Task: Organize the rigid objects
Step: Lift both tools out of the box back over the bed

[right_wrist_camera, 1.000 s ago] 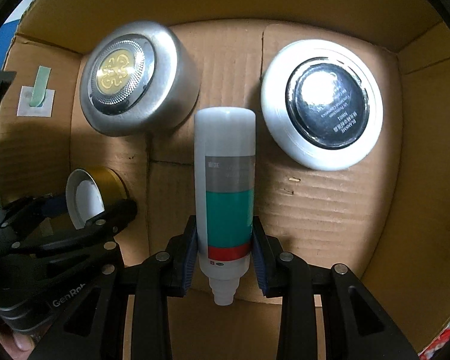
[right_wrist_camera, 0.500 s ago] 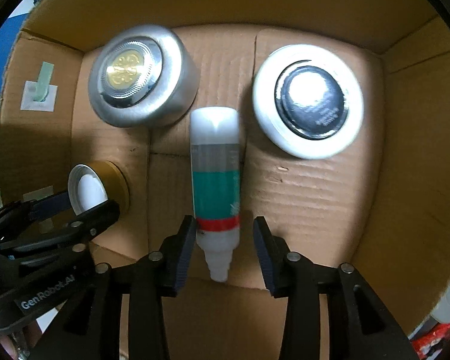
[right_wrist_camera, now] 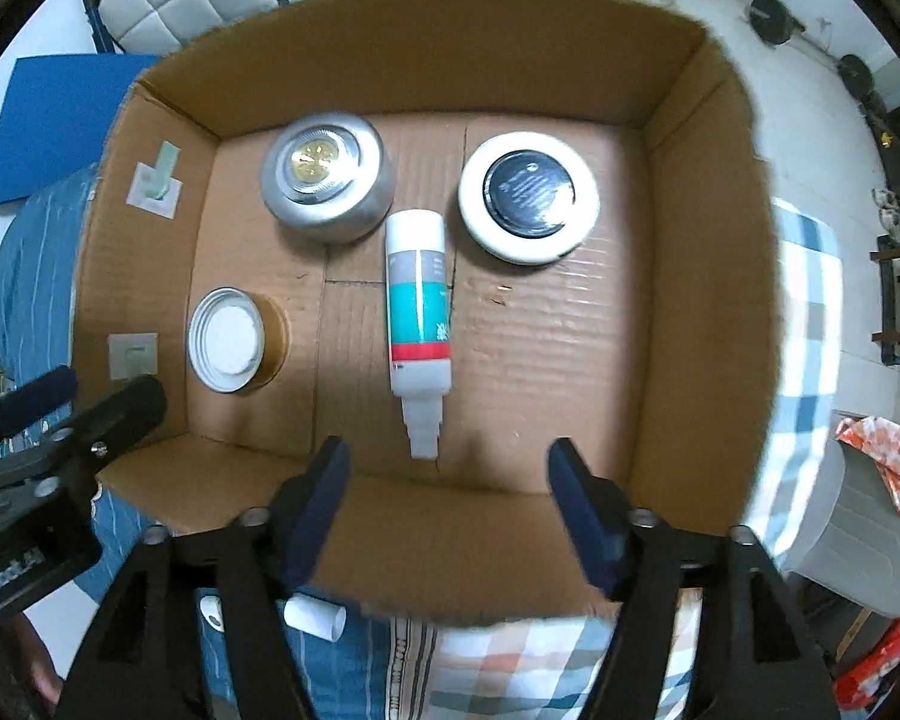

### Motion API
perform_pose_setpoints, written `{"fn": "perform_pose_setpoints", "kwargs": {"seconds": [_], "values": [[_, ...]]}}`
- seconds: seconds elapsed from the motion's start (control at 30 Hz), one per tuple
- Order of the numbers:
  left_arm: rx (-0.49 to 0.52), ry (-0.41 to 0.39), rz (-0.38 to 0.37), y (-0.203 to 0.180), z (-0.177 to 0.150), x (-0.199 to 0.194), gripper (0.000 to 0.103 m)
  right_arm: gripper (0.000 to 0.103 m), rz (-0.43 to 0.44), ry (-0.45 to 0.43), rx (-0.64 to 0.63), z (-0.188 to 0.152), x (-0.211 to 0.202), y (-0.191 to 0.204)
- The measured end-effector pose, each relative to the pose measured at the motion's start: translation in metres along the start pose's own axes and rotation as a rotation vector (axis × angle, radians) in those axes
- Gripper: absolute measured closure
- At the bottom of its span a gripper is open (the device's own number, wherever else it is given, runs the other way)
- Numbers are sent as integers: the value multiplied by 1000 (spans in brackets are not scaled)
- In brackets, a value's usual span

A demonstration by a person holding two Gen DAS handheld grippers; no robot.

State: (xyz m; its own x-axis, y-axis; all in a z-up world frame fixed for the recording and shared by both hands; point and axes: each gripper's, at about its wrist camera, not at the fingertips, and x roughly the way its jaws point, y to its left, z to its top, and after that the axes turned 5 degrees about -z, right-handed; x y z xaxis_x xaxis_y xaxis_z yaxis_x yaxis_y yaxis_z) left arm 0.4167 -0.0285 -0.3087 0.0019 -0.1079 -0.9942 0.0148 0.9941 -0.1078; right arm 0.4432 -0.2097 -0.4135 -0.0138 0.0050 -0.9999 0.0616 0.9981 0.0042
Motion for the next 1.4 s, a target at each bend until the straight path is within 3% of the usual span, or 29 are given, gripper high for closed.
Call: {"fn": "perform_pose_setpoints", "kwargs": {"seconds": [0.1,0.23,0.3,0.57,0.9,1.1,1.23,1.4], "values": [[10,-51,12,-3,-12,-19,14,5,-5,-33,20,-15,-11,-2],[6,-108,-11,-6,-29,-30,12,1,-9,-86,40,-33,-37,-6],[4,-137,-18,-6,-37,-40,0,0,-13,-119,40,-44,-50,-9],[43,-265,-18,-12,-67,-71,0,0,-65,-238,35,-78,-104,-10],[81,-376,-26,-18,-102,-113,0,0,-23,-300,46,-120,-143,-10],[81,-389,-49,-12,-119,-122,0,0,22,-300,54,-139,-152,-15],[55,-368,-13,6,-135,-111,0,0,46,-245,59,-156,-133,-24],[-21,-224,49,44,-162,-54,0,0,44,-126,92,-176,-74,-41]]}}
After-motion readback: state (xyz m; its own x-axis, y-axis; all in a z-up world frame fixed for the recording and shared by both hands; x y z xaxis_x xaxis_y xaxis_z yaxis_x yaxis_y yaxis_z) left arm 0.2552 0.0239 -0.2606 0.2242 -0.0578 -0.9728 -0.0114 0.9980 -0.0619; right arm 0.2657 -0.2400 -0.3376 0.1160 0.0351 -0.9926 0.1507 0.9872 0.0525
